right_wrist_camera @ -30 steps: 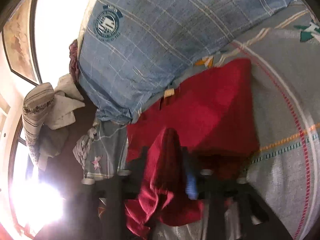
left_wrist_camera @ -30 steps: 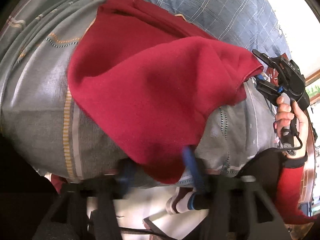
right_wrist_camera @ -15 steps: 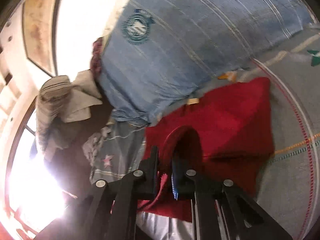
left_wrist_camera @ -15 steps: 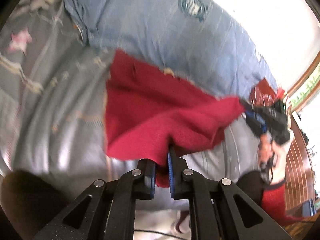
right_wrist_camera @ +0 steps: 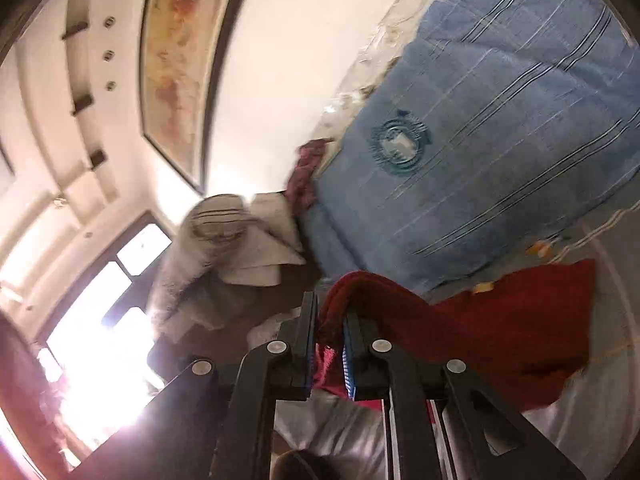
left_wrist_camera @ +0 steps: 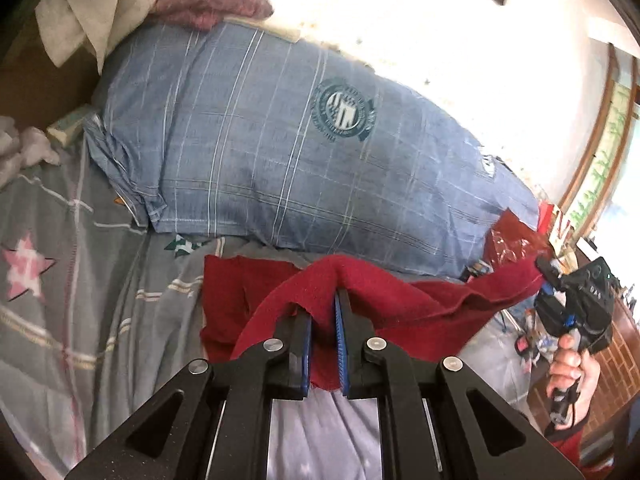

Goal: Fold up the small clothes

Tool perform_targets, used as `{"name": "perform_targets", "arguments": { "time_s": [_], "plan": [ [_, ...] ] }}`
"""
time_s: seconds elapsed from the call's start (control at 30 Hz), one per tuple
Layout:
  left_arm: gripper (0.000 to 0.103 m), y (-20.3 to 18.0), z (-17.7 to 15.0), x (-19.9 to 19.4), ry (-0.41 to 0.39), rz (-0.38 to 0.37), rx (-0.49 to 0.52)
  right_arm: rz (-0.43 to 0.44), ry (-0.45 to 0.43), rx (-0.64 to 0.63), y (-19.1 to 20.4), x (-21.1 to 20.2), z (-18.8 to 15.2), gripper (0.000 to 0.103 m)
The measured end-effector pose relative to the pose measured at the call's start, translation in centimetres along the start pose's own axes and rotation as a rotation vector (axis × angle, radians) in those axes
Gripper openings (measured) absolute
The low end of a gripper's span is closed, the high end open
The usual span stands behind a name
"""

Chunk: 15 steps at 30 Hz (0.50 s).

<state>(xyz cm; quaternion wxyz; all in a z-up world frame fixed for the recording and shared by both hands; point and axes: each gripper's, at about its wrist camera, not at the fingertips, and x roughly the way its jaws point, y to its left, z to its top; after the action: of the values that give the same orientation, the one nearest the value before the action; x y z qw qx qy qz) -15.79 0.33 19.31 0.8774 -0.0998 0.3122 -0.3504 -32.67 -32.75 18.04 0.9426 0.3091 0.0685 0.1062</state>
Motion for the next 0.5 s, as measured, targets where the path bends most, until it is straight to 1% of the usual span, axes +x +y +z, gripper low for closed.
{"name": "perform_targets", "arguments": {
  "time_s": [0.07, 0.1, 0.13, 0.17, 0.2, 0.23, 0.27, 0.43, 0.5],
  "plan": [
    [0.008, 0.6, 0.7, 2.7, 0.034, 0.011, -0.011, -0.086, -0.008, 0.022, -1.6, 1.2, 0.9, 0.010],
    [0.008, 1.0, 1.1, 4.5, 0.054, 0.027, -0.013, -0.130, -0.010, 0.022, -2.4, 1.8, 1.2, 0.010],
    [0.008, 1.3, 1.4, 6.2, 0.072, 0.042, -0.014, -0.193, -0.009, 0.019, -3.3, 2.5, 1.6, 0.010],
    [0.008, 1.6, 1.6, 7.6, 0.088, 0.053, -0.017, -0.268, 0.003, 0.027, -4.8, 3.8, 2.0, 0.010],
    [0.008, 2.2, 1.6, 9.6, 0.112, 0.068, -0.023, -0.292, 0.014, 0.028, -5.5, 4.4, 2.1, 0.010],
    [0.008, 2.6, 1.6, 10.8, 0.127, 0.075, -0.031, -0.324, 0.038, 0.016, -6.6, 5.6, 2.3, 0.010],
    [0.008, 3.4, 1.5, 12.8, 0.152, 0.086, -0.050, -0.383, 0.075, 0.002, -8.0, 7.2, 2.4, 0.010],
    [0.008, 6.5, 1.7, 19.4, 0.214, 0.142, -0.117, -0.505, 0.178, 0.026, -13.7, 12.2, 2.2, 0.010],
    [0.010, 7.6, 1.8, 21.5, 0.230, 0.157, -0.130, -0.536, 0.189, 0.025, -15.3, 13.1, 2.2, 0.010]
  ]
}}
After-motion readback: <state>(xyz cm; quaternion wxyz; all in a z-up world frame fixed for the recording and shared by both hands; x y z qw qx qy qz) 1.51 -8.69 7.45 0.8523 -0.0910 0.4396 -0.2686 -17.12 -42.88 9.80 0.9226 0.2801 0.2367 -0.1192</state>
